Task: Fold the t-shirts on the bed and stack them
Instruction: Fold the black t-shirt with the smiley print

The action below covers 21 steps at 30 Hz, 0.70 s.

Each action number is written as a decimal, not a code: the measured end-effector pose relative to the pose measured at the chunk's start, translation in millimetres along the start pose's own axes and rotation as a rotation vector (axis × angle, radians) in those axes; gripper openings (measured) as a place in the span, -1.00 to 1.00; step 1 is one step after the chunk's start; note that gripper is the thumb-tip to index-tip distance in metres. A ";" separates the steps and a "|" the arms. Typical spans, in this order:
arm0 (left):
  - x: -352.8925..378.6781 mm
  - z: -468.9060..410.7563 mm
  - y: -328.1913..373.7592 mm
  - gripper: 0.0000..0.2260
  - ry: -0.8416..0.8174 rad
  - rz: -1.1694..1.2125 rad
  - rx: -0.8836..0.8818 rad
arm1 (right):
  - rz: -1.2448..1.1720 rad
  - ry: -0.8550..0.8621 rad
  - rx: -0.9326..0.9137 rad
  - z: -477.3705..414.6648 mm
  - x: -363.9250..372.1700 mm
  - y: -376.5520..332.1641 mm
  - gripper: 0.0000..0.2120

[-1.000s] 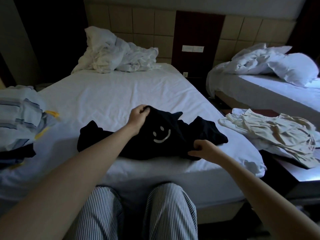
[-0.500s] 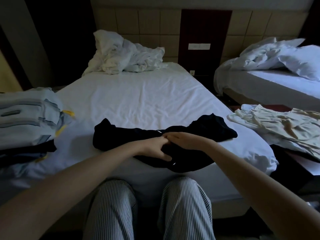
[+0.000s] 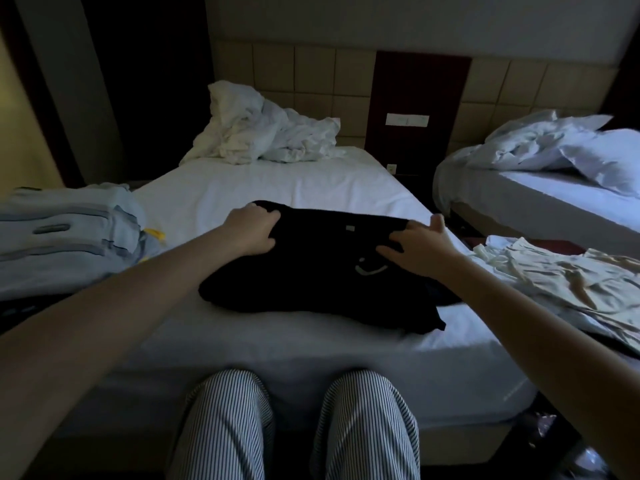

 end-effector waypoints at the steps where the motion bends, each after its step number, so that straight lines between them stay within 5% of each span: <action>1: -12.3 -2.5 -2.4 -0.74 0.065 0.008 0.025 | -0.038 0.052 0.030 -2.8 -7.9 6.5 -0.60; 6: -54.5 -4.2 -8.6 -0.78 0.292 -0.062 0.093 | -0.234 0.280 0.145 -10.6 -49.9 36.1 -0.73; 11: -63.5 2.8 13.8 -0.76 0.663 -0.155 0.353 | -0.136 0.219 0.183 -20.2 -62.2 45.4 -0.76; 16: -61.7 -1.8 9.6 -0.88 0.748 -0.152 0.144 | -0.022 0.295 0.153 -17.5 -58.0 44.2 -0.80; 21: -59.5 -11.5 -12.5 -0.78 0.649 0.217 0.012 | 0.117 0.150 0.280 -18.0 -33.4 67.2 -0.75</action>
Point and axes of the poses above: each hand's wrist, its own z-axis away from the middle knuckle, its own x-axis out of the palm, y = z × x, the point moved 5 cm from there along -z, towards the middle knuckle, and after that the axes turned 2 degrees about x, right-handed, at the moved point
